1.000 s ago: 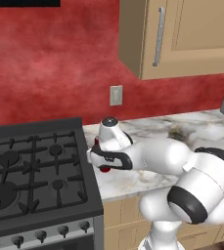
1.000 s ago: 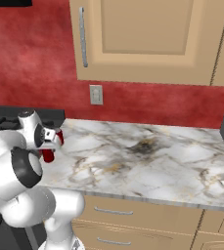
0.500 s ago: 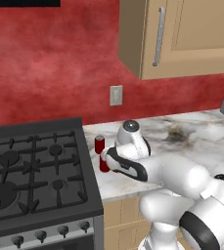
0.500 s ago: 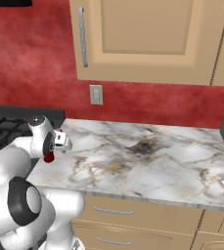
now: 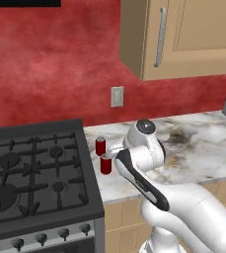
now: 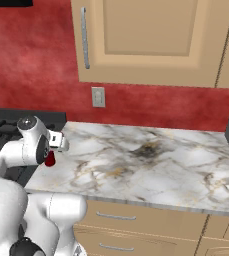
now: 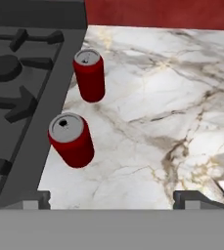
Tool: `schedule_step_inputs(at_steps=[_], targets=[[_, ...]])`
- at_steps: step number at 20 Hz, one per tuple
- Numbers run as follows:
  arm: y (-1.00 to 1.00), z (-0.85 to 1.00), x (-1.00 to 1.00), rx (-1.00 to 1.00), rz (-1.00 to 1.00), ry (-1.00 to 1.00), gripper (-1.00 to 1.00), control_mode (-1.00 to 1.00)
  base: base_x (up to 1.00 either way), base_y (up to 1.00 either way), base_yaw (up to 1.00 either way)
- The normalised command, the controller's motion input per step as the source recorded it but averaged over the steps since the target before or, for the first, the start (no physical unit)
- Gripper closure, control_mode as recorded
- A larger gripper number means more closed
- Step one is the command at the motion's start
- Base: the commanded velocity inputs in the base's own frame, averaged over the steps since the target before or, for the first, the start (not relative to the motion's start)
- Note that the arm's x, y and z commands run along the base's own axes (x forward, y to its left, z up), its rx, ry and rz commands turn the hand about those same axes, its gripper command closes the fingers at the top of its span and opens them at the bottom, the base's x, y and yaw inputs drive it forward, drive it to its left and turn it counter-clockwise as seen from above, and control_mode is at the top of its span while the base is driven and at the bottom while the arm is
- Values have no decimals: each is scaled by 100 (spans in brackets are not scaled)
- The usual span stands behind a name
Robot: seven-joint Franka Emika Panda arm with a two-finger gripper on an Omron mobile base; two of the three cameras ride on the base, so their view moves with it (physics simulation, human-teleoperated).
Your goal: Four empty soda cans are scattered around the kitchen. Gather all the cans and cluster them next to the stove for recycling.
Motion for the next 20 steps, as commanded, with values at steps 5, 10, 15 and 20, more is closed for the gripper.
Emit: schedule_step_inputs(at_steps=[5, 10, 15, 20], targets=[[-20, 44, -64, 4, -5, -1, -100, -100, 0, 0, 0], [-44, 20, -53, 6, -11, 0, -100, -100, 0, 0, 0], [-42, 17, -36, 5, -11, 0, -100, -100, 0, 0, 0], [-19, 8, -19, 2, -10, 0, -100, -100, 0, 0, 0]])
